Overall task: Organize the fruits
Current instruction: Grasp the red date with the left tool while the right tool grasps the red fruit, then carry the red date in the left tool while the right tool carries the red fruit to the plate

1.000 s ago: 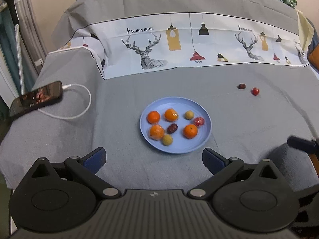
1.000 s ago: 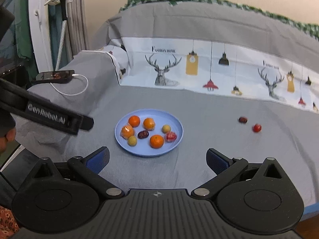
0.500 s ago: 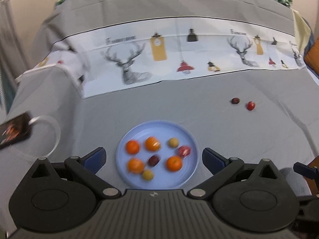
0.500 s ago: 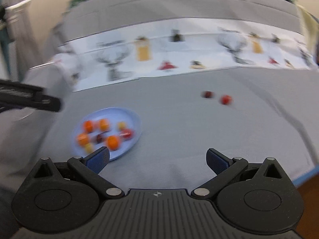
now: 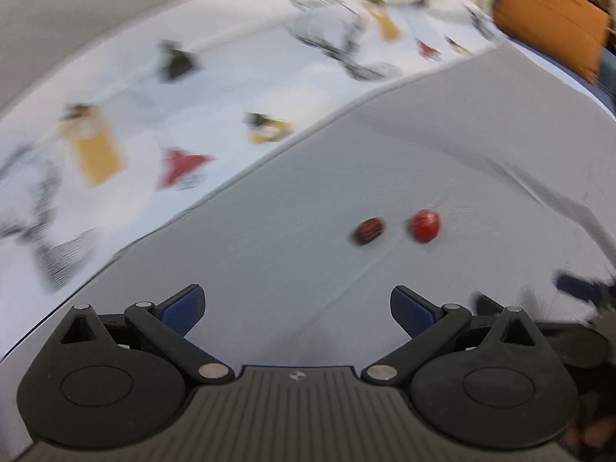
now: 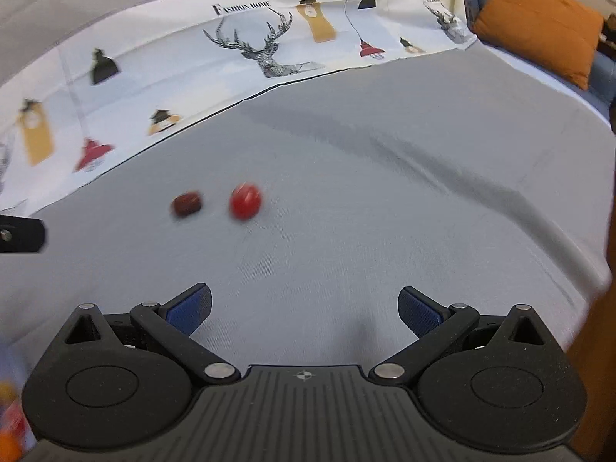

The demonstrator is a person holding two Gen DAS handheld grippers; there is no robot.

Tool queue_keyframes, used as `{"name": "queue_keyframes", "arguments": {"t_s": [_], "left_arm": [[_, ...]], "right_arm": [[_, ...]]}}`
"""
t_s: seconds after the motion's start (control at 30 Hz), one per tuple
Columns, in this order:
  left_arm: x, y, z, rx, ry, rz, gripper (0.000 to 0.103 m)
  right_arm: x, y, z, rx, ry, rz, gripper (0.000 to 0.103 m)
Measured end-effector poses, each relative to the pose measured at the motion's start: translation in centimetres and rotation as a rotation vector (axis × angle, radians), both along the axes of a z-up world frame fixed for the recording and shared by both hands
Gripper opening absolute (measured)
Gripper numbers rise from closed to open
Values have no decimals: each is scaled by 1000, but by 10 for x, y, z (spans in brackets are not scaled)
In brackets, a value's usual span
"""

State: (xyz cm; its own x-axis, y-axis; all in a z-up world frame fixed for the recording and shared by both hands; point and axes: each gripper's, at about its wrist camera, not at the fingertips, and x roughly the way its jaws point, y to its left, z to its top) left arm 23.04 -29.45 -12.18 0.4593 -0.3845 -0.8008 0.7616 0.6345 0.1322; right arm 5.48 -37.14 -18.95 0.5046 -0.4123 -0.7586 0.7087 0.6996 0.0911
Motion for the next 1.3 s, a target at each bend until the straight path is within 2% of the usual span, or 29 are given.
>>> {"name": "queue_keyframes", "arguments": {"t_s": [0.13, 0.23, 0.3, 0.4, 0.47, 0.5, 0.53, 0.57, 0.6, 0.63, 0.67, 0.7, 0.77, 0.87, 1.07, 1.17, 1.3], "left_arm": [[33, -41, -33, 2, 32, -82, 102], [48, -60, -54, 7, 65, -141, 102], [55, -73, -65, 17, 75, -166, 102], [61, -88, -77, 27, 101, -181, 101], [62, -95, -80, 26, 120, -205, 88], [62, -99, -82, 33, 127, -221, 67], [62, -104, -85, 47, 130, -236, 51], [61, -106, -86, 51, 117, -243, 46], [59, -106, -85, 42, 108, -250, 21], [59, -106, -84, 42, 109, -245, 21], [60, -104, -83, 38, 119, -228, 21], [61, -102, -82, 31, 131, -212, 21], [58, -94, -75, 29, 116, -172, 21], [52, -72, -56, 13, 100, -102, 21], [15, -5, -3, 9, 121, 109, 21], [-22, 37, 32, -13, 101, 189, 21], [-69, 97, 69, -34, 94, 284, 21]], "right_arm": [[52, -14, -30, -135, 31, 78, 102], [80, -24, -52, -191, 67, 150, 102], [84, -30, -56, -200, 24, 156, 102], [82, -42, -58, -155, -8, 136, 102], [78, -45, -59, -142, -23, 136, 101], [78, -44, -60, -147, -25, 140, 101], [78, -43, -61, -154, -25, 140, 101], [80, -42, -62, -164, -29, 143, 97], [81, -41, -62, -167, -38, 156, 92], [81, -40, -62, -164, -56, 178, 75], [81, -40, -60, -148, -86, 211, 43], [80, -39, -58, -133, -116, 237, 33], [79, -40, -56, -128, -121, 241, 33], [72, -42, -51, -154, -124, 189, 33], [49, -36, -21, -229, -103, 90, 33], [25, -14, 13, -220, -156, 140, 34], [-26, 36, 64, -174, -214, 316, 34]]}}
